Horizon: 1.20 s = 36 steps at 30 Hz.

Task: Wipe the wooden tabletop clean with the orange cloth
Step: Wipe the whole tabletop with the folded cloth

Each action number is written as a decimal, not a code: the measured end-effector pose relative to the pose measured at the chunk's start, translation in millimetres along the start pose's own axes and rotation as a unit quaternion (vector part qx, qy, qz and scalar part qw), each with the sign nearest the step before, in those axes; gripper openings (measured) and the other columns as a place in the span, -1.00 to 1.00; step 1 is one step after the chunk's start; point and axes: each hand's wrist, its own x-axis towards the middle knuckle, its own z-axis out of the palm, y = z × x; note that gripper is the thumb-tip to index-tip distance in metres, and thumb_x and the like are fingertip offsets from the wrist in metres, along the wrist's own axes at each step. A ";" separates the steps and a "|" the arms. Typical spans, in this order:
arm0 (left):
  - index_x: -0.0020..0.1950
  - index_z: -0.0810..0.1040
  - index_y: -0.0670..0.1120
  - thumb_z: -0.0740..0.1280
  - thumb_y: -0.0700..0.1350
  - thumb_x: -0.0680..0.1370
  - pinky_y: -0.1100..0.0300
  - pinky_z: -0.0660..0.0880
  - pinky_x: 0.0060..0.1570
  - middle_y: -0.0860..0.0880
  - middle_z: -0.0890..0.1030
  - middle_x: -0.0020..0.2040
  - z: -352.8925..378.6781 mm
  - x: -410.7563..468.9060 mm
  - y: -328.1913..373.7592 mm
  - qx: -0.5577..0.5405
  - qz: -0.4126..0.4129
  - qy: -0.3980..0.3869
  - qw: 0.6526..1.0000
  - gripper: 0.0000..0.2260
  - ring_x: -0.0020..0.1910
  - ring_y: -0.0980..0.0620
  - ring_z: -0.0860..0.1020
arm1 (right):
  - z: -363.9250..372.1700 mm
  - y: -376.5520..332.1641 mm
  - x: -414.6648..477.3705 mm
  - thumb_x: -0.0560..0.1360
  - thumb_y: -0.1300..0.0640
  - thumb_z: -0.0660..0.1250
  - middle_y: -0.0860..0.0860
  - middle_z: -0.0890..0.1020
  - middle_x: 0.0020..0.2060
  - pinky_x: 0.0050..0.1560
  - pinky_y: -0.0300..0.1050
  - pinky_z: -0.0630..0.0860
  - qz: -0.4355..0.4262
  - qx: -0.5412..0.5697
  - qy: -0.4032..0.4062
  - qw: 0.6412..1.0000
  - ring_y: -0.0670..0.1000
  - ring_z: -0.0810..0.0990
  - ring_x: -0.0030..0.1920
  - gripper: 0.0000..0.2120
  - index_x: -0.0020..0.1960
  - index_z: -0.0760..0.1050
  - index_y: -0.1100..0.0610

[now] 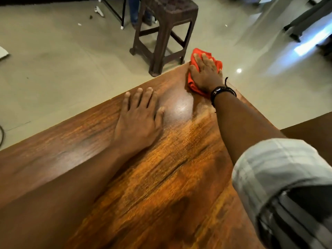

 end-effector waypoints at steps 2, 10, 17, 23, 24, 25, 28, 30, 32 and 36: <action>0.62 0.00 -0.02 -0.17 0.18 0.68 -0.07 -0.21 0.56 -0.03 0.02 0.63 -1.5 0.6 -1.3 0.000 0.000 0.001 1.000 -0.46 0.61 -0.03 -0.09 | -7.4 20.6 -5.8 0.69 -0.14 -0.04 0.03 0.04 0.64 0.58 0.16 -0.10 0.048 0.014 0.011 0.999 0.13 0.00 0.63 -0.47 0.64 0.03 -0.09; 0.62 0.05 -0.06 -0.14 0.13 0.69 -0.10 -0.17 0.56 -0.06 0.07 0.63 -6.1 -4.1 0.6 -0.001 -0.004 0.005 1.000 -0.48 0.60 -0.08 -0.03 | -11.8 92.4 -105.1 0.65 -0.23 -0.05 0.10 0.07 0.63 0.56 0.31 -0.06 0.220 0.029 0.051 0.974 0.17 0.01 0.62 -0.40 0.64 0.03 -0.08; 0.61 0.06 -0.10 -0.13 0.09 0.69 -0.11 -0.18 0.55 -0.09 0.08 0.62 -8.2 -6.9 -0.5 0.000 0.014 0.008 1.000 -0.47 0.60 -0.12 -0.02 | -4.3 118.5 -191.7 0.65 -0.27 -0.07 0.18 -0.15 0.63 0.56 0.25 -0.25 0.327 0.029 0.054 0.943 0.18 -0.20 0.63 -0.35 0.65 -0.15 -0.08; 0.61 0.06 -0.12 -0.13 0.10 0.69 -0.15 -0.18 0.54 -0.11 0.08 0.62 -4.9 -3.6 0.5 0.004 0.010 0.008 1.000 -0.47 0.60 -0.14 -0.02 | -3.5 93.4 -161.8 0.69 -0.19 -0.12 0.12 -0.15 0.64 0.57 0.22 -0.25 0.238 0.029 0.050 0.970 0.11 -0.17 0.63 -0.41 0.65 -0.20 -0.06; 0.61 0.05 -0.11 -0.14 0.10 0.69 -0.15 -0.19 0.54 -0.10 0.07 0.62 -4.5 -3.1 0.6 0.004 0.008 0.008 1.000 -0.47 0.60 -0.14 -0.03 | -1.9 84.8 -151.4 0.70 -0.19 -0.12 0.11 -0.16 0.64 0.56 0.22 -0.26 0.214 0.031 0.046 0.975 0.10 -0.18 0.63 -0.41 0.65 -0.21 -0.07; 0.62 0.04 -0.11 -0.14 0.10 0.69 -0.14 -0.20 0.55 -0.10 0.06 0.62 -3.8 -3.0 0.5 0.005 0.007 0.008 1.000 -0.47 0.60 -0.13 -0.05 | -0.6 74.1 -138.9 0.70 -0.19 -0.12 0.10 -0.17 0.64 0.56 0.22 -0.26 0.196 0.031 0.040 0.979 0.10 -0.19 0.63 -0.41 0.65 -0.22 -0.07; 0.62 -0.01 -0.08 -0.16 0.12 0.69 -0.13 -0.24 0.55 -0.08 0.00 0.63 -2.7 -2.9 0.0 0.001 0.005 0.005 1.000 -0.46 0.61 -0.10 -0.10 | 1.9 32.7 -89.4 0.69 -0.20 -0.11 0.09 -0.15 0.64 0.58 0.23 -0.24 0.154 0.019 0.022 0.988 0.10 -0.17 0.63 -0.41 0.65 -0.18 -0.09; 0.63 -0.03 -0.07 -0.17 0.13 0.68 -0.11 -0.26 0.54 -0.06 -0.03 0.64 -0.2 -1.0 -1.1 -0.001 0.004 0.002 1.000 -0.46 0.61 -0.08 -0.13 | 1.8 11.7 -53.9 0.68 -0.20 -0.10 0.10 -0.13 0.64 0.58 0.24 -0.24 0.120 0.020 0.012 0.992 0.11 -0.16 0.64 -0.42 0.65 -0.14 -0.10; 0.63 -0.05 -0.05 -0.18 0.14 0.68 -0.11 -0.28 0.54 -0.04 -0.05 0.64 2.9 1.3 -2.5 -0.002 0.005 0.003 1.000 -0.46 0.61 -0.06 -0.16 | 2.1 3.0 -23.9 0.68 -0.21 -0.09 0.10 -0.09 0.65 0.58 0.25 -0.23 0.107 0.021 0.010 0.994 0.13 -0.12 0.64 -0.42 0.65 -0.11 -0.11; 0.62 -0.04 -0.03 -0.17 0.14 0.68 -0.11 -0.27 0.54 -0.03 -0.03 0.64 3.9 1.8 -3.4 -0.002 0.009 0.009 1.000 -0.47 0.61 -0.06 -0.15 | 1.2 3.7 -1.6 0.67 -0.22 -0.08 0.10 -0.04 0.64 0.58 0.27 -0.19 0.115 0.022 0.012 0.993 0.15 -0.07 0.63 -0.42 0.65 -0.08 -0.11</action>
